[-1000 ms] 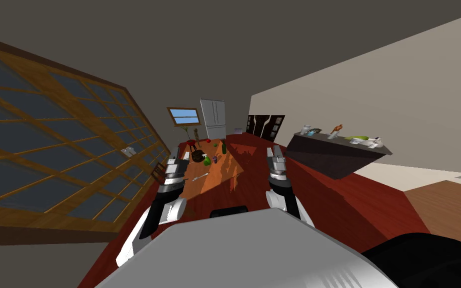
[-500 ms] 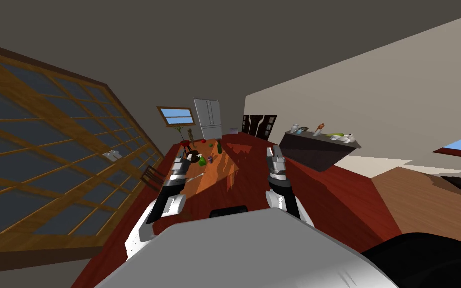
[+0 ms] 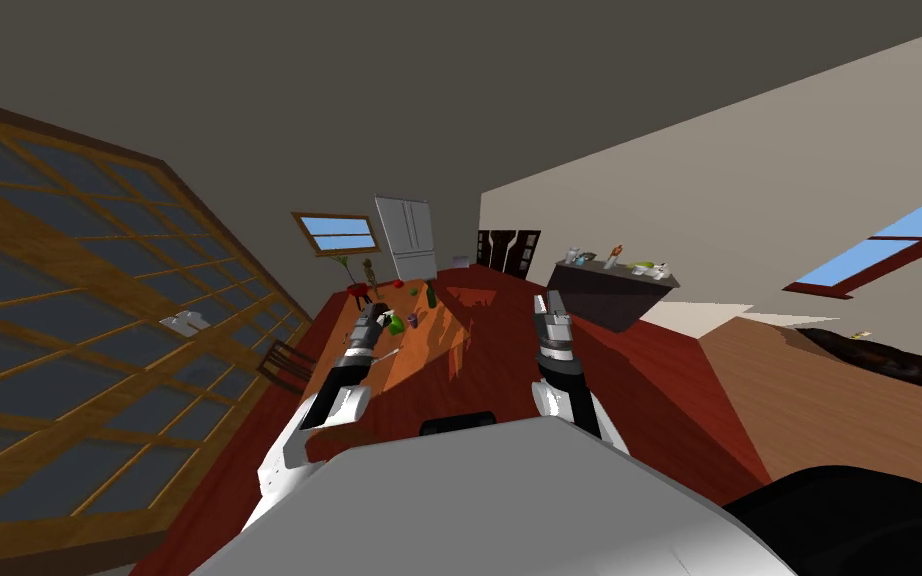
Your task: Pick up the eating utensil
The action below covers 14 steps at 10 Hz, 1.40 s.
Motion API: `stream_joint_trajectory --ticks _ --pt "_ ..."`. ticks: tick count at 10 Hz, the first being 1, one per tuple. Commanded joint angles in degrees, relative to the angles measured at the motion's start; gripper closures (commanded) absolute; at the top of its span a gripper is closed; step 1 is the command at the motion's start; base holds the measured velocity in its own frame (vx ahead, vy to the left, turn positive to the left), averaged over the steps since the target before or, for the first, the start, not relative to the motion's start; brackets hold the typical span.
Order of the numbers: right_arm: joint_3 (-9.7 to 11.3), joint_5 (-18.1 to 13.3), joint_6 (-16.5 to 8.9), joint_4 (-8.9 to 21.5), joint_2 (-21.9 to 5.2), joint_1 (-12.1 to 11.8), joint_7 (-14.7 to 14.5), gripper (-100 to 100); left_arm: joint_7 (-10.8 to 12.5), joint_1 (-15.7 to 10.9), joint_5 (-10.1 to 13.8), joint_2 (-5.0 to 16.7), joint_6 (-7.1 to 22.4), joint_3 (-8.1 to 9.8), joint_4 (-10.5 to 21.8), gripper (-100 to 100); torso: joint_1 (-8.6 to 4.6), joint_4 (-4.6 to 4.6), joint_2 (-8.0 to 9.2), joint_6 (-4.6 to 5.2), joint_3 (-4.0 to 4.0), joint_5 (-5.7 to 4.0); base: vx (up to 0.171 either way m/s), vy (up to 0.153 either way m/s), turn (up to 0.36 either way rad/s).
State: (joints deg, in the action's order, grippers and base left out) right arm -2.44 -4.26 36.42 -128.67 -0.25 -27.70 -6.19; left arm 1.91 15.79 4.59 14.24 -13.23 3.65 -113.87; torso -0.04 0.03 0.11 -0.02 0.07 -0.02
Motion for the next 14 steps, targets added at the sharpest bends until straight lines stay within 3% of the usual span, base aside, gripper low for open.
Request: stream_joint_trajectory --ticks 1,4,5,6,7,8,9,10,13,14 --pt "0.0 0.0 0.0 0.0 0.0 0.0 0.0 0 0.11 -1.88 0.82 0.97 2.41 0.74 2.86 -100 0.0 0.0 0.0 0.0 0.0 0.0 -0.024 -0.032 -0.146" --pt "0.0 0.0 0.0 0.0 0.0 0.0 0.0 0 0.24 -3.22 1.57 1.81 4.57 1.42 6.24 -100 -0.01 0.0 -0.02 0.02 -0.01 0.0 -0.021 -0.026 -0.104" --pt "0.0 0.0 0.0 0.0 0.0 0.0 0.0 0 0.34 -4.58 2.31 2.64 6.83 2.11 8.12 -100 0.02 -0.01 -0.02 -0.01 -0.01 0.01 -0.018 -0.021 -0.144" --pt "0.0 0.0 0.0 0.0 0.0 0.0 0.0 0 0.34 -4.58 2.31 2.64 6.83 2.11 8.96 -100 0.02 -0.01 -0.04 0.02 -0.02 0.0 -0.017 -0.018 -0.092" --pt "0.0 0.0 0.0 0.0 0.0 0.0 0.0 0 0.39 -5.96 3.04 3.46 9.19 2.81 10.89 -100 0.03 -0.01 -0.03 -0.01 -0.02 0.01 -0.019 -0.024 -0.138" --pt "0.0 0.0 0.0 0.0 0.0 0.0 0.0 0 0.39 -5.96 3.04 3.46 9.19 2.81 11.75 -100 0.02 -0.01 -0.03 0.01 -0.02 0.0 -0.014 -0.016 -0.071" --pt "0.0 0.0 0.0 0.0 0.0 0.0 0.0 0 0.39 -7.35 3.75 4.27 11.64 3.53 13.52 -100 0.04 -0.01 -0.04 -0.02 -0.02 0.01 -0.015 -0.022 -0.133" --pt "0.0 0.0 0.0 0.0 0.0 0.0 0.0 0 0.39 -7.35 3.75 4.27 11.64 3.53 14.61 -100 0.04 -0.01 -0.04 0.01 -0.03 0.01 -0.011 -0.012 -0.072" --pt "0.0 0.0 0.0 0.0 0.0 -0.01 0.0 0 0.24 -10.17 5.1 5.81 15.95 4.98 20.1 -100 0.1 -0.01 -0.05 -0.03 -0.03 0.02 -0.009 -0.005 -0.104" --pt "0.0 0.0 0.0 0.0 0.0 0.0 0.0 0 0.24 -10.17 5.1 5.81 16.83 4.98 20.5 -100 0.1 -0.01 -0.06 -0.01 -0.03 0.02 -0.005 0.0 -0.06"
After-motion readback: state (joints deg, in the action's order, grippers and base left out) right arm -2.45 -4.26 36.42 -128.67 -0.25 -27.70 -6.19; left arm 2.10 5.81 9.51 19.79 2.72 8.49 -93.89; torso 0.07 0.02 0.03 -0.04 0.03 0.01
